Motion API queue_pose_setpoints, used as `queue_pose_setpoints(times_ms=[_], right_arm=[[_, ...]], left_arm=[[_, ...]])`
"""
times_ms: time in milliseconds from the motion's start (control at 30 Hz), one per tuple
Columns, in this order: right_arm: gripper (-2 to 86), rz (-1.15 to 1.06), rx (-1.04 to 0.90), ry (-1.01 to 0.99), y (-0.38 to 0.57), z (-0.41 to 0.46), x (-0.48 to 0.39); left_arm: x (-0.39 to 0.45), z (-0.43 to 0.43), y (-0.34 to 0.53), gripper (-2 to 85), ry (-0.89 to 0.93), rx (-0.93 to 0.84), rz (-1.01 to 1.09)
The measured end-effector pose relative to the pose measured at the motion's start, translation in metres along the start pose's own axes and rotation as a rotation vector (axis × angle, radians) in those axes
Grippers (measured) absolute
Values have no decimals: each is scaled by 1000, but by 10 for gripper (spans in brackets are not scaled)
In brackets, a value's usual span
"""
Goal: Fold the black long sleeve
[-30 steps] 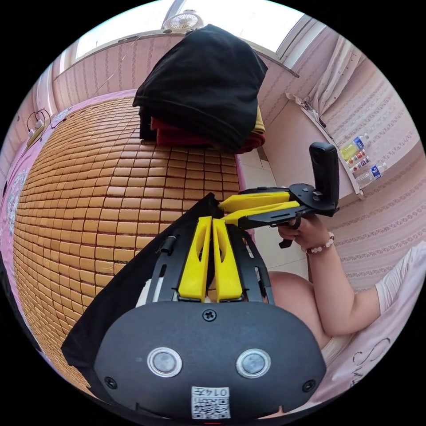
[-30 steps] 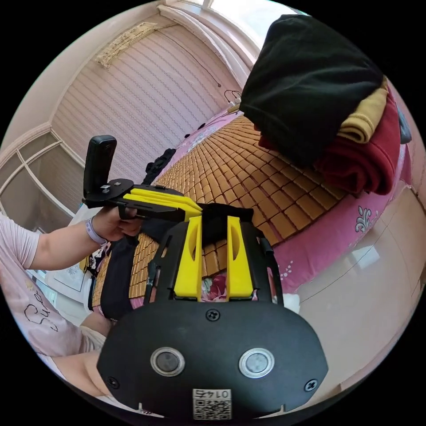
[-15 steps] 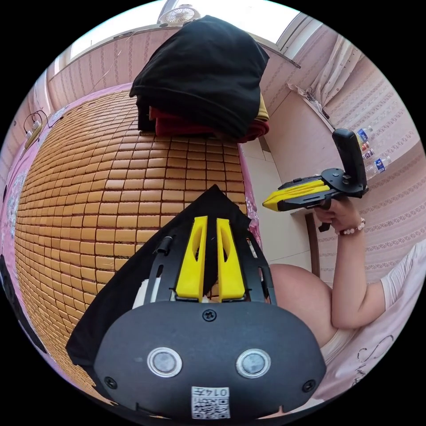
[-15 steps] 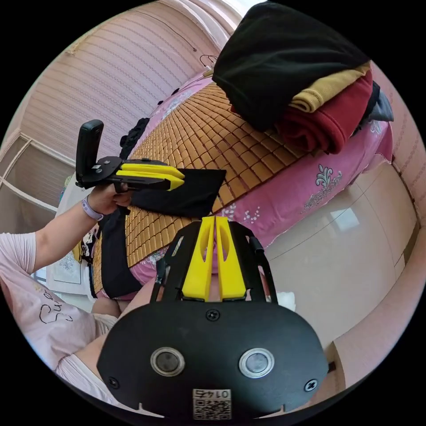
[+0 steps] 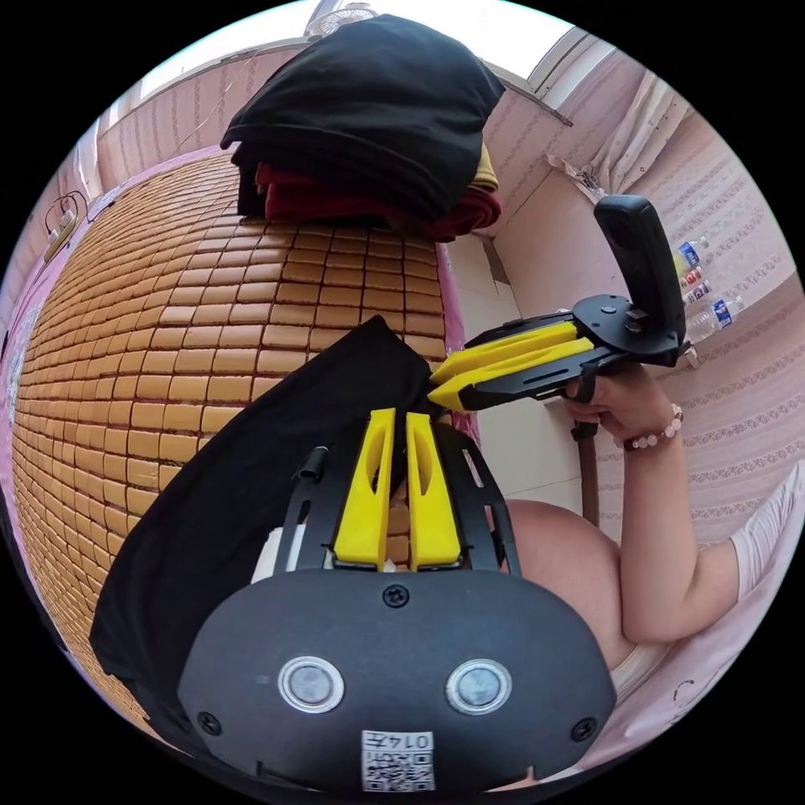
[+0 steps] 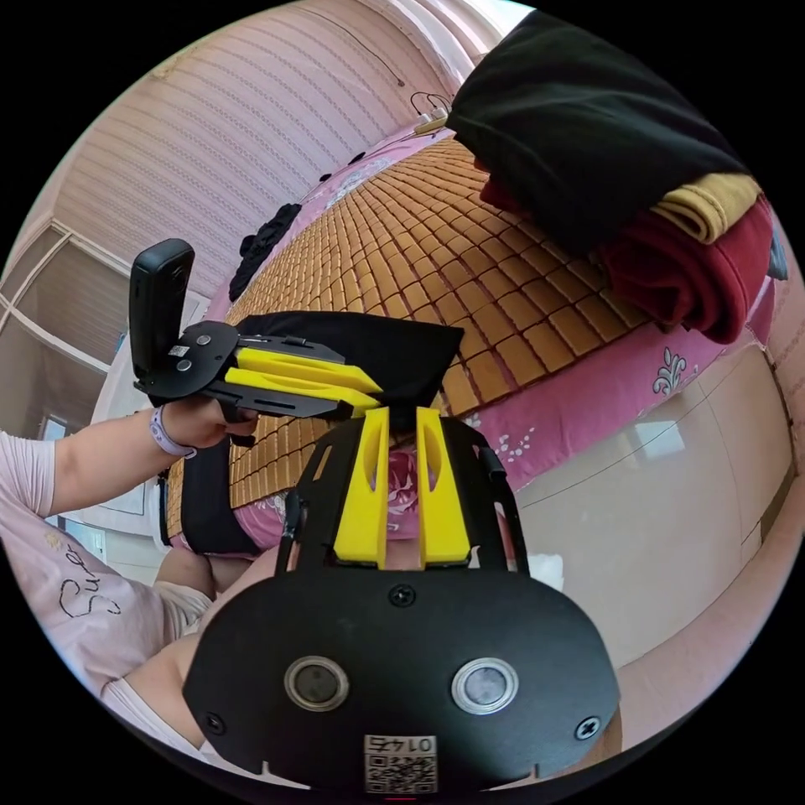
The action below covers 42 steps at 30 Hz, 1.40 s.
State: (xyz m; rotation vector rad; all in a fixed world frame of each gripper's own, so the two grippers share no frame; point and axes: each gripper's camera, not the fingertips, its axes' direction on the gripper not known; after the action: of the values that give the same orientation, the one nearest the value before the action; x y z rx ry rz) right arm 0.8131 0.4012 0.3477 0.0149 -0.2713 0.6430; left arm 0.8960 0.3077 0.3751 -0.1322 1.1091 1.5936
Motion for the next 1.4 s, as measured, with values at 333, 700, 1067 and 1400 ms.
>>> queue_pose_setpoints(times_ms=[333, 700, 1067, 1400], right_arm=[[-1, -25, -17, -28, 3, 0, -19], [-3, -103, -119, -58, 4, 10, -59], [-3, 15, 22, 40, -13, 32, -89], [-3, 147, -108, 111, -15, 46, -133]], left_arm=[[-20, -39, 17, 47, 60, 78, -110], [-16, -69, 39, 2, -22, 71, -131], [-12, -111, 75, -8, 24, 109, -191], [-6, -210, 153, 36, -4, 250, -228]])
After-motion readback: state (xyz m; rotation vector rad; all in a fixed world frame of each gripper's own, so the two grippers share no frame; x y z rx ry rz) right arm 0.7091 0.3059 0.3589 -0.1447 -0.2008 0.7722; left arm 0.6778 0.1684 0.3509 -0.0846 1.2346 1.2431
